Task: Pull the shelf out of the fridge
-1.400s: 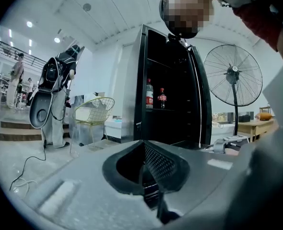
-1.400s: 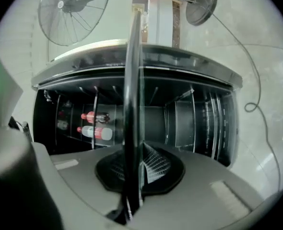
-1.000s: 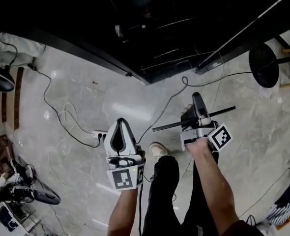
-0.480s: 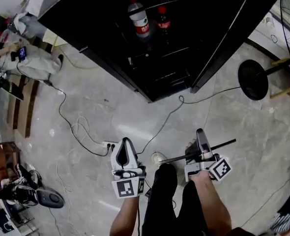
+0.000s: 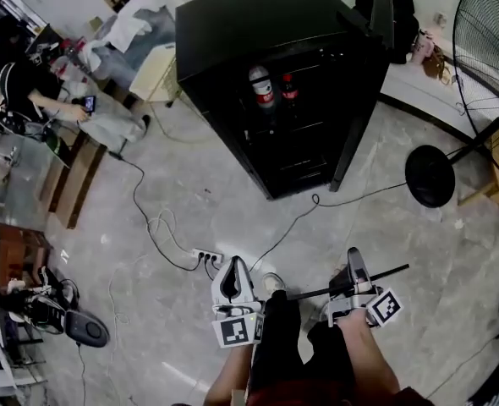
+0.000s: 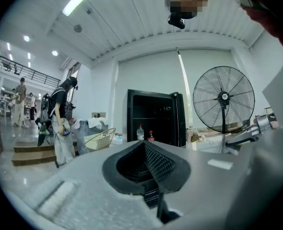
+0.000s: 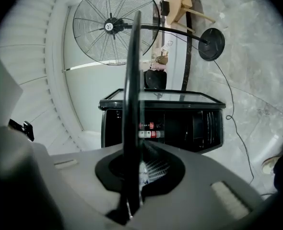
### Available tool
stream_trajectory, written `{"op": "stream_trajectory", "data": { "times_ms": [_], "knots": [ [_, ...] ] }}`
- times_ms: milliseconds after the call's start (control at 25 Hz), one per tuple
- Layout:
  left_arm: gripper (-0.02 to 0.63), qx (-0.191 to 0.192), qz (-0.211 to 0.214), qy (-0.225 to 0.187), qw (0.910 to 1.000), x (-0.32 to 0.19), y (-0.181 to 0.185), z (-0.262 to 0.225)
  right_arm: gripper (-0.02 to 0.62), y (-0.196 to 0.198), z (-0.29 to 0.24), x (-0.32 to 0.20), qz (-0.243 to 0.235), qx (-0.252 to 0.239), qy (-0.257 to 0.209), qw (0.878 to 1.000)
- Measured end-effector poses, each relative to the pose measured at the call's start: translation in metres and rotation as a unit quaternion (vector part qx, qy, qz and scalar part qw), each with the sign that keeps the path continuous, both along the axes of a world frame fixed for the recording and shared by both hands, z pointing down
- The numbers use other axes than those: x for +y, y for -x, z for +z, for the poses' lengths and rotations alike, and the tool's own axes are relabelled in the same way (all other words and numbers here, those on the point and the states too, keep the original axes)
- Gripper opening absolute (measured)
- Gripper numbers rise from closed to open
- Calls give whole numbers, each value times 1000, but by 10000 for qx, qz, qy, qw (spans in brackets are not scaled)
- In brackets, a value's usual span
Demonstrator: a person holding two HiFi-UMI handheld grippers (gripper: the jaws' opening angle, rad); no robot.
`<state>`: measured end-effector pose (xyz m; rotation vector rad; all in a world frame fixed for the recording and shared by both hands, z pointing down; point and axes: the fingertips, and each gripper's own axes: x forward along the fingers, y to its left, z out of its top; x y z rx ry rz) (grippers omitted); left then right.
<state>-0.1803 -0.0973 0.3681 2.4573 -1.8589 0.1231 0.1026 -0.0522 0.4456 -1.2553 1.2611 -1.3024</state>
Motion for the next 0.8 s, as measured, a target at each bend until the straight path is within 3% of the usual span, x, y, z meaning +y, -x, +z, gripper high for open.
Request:
{"op": "stream_trajectory", "data": {
  "times_ms": [240,400,800],
  "knots": [
    [-3,-177,-240,-390,9988,34,-4,-75,9,-9,-56,33,-430,48,-57,9990],
    [-3,49,-377,-377,9986,62,-8,-105,9,-12,-93,46,-632,62,-165,9978],
    [-3,-1,-466,-664,9967,104,-13,-179,9,-29,-183,58,-397,-118,-533,9977]
  ]
}}
